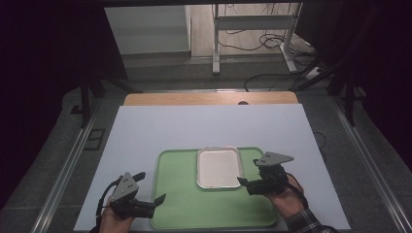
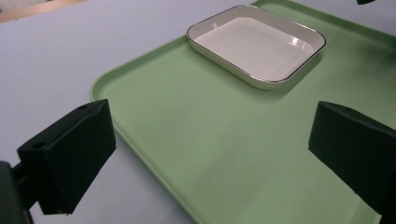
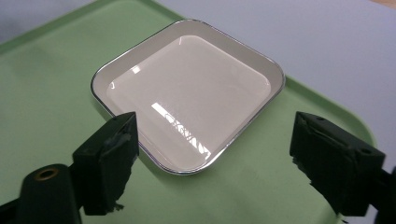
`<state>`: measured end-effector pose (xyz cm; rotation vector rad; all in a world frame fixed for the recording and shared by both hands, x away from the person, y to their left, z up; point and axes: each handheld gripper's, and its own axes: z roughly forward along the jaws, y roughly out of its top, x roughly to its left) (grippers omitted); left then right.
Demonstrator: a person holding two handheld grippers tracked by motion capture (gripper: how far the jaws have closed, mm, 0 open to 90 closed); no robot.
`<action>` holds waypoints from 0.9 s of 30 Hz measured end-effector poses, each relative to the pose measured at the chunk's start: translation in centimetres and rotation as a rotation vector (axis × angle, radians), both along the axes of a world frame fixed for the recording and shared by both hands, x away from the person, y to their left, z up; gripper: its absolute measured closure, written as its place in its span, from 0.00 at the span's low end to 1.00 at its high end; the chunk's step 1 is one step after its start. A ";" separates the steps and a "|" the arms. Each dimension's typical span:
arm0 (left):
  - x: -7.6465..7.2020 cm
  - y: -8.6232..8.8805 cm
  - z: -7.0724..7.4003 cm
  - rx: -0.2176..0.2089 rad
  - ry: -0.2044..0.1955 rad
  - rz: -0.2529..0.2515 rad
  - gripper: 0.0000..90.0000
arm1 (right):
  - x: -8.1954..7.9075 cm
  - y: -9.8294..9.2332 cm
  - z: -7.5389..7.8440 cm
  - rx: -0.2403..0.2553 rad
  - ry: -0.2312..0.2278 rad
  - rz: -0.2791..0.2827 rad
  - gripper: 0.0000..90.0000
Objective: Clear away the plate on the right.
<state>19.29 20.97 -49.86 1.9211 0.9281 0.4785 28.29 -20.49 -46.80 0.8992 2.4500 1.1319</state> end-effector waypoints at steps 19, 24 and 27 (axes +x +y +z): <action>0.0 0.0 0.0 0.001 -0.002 0.002 0.01 | -1.1 -2.8 0.7 0.021 -0.046 -0.035 0.03; 0.0 0.0 0.0 0.001 -0.002 0.003 0.01 | -1.5 -3.7 0.8 0.014 -0.064 -0.043 0.01; 0.0 0.0 0.0 0.002 -0.002 0.003 0.01 | -1.7 -4.3 0.7 0.012 -0.071 -0.054 0.01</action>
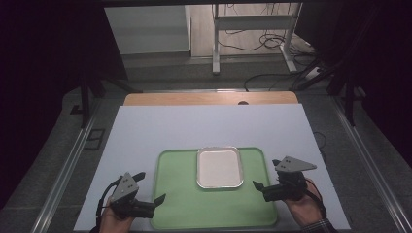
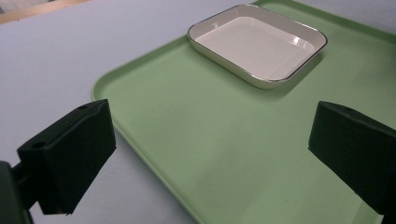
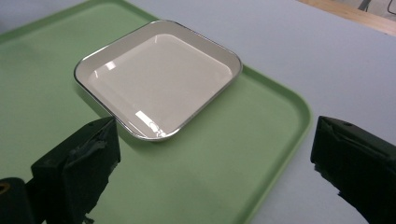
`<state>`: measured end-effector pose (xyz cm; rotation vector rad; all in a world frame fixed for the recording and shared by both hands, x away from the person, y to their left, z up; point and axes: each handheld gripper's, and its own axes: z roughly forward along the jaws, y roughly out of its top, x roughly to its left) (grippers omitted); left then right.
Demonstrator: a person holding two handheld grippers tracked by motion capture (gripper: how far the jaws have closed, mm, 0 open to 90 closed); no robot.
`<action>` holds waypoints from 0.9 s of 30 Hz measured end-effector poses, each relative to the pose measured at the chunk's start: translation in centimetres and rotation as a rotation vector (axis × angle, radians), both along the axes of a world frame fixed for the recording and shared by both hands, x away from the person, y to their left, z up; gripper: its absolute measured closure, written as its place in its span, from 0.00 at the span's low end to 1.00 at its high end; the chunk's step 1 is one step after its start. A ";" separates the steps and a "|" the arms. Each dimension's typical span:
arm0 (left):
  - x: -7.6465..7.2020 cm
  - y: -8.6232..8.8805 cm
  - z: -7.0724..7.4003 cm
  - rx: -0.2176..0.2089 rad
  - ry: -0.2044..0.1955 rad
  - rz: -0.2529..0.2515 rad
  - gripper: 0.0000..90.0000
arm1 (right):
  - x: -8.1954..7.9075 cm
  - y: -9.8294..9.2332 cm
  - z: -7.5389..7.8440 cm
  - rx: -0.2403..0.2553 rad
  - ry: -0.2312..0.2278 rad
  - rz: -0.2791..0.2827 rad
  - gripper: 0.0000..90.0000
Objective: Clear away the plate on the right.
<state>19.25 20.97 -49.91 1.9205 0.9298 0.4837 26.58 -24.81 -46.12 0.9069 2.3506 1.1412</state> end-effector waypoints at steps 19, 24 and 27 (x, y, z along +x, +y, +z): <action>0.0 0.0 -0.1 0.007 -0.009 0.003 0.01 | -1.6 -3.7 -0.4 0.003 -0.013 -0.085 0.00; 0.0 0.0 -0.1 0.009 -0.011 0.005 0.01 | -1.8 -4.7 -1.3 0.005 0.021 -0.100 0.00; 0.0 0.0 -0.1 0.011 -0.011 0.004 0.01 | -1.8 -5.1 -1.6 -0.001 0.038 -0.102 0.00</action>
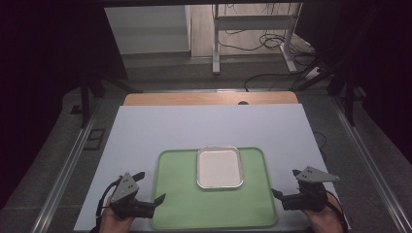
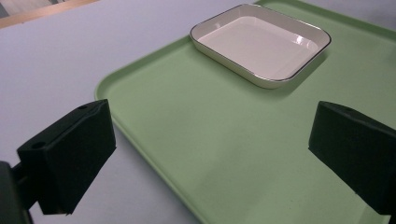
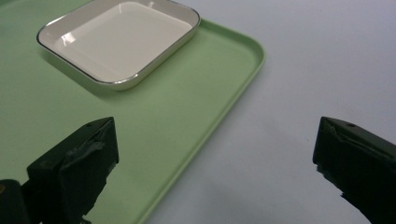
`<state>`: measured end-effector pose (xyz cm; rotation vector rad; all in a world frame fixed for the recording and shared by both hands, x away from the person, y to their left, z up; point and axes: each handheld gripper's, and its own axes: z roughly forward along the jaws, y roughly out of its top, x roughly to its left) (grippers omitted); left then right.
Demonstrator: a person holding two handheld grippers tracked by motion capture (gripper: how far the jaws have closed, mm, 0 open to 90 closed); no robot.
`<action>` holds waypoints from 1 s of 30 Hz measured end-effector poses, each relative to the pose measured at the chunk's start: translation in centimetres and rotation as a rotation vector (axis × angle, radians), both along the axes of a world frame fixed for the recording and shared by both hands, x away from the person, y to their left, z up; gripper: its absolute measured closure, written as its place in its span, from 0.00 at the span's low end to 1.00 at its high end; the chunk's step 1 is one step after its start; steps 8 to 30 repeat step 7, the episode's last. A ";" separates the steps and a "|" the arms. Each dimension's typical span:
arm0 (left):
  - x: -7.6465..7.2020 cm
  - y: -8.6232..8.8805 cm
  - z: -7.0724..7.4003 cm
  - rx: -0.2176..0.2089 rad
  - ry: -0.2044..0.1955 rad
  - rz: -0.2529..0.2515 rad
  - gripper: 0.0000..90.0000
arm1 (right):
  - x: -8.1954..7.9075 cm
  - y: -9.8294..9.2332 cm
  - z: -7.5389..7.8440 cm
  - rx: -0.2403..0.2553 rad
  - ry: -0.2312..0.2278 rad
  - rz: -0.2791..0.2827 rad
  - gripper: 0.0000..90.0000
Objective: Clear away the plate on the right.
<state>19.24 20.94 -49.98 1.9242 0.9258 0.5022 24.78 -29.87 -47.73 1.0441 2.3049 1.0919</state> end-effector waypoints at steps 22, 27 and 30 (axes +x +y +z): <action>0.1 -0.1 0.0 -0.003 0.000 -0.003 0.01 | 0.2 0.1 -0.2 0.013 0.031 0.016 0.00; 0.1 -0.1 0.0 -0.003 0.000 -0.003 0.01 | 0.2 0.1 -0.2 0.013 0.031 0.016 0.00; 0.1 -0.1 0.0 -0.003 0.000 -0.003 0.01 | 0.2 0.1 -0.2 0.013 0.031 0.016 0.00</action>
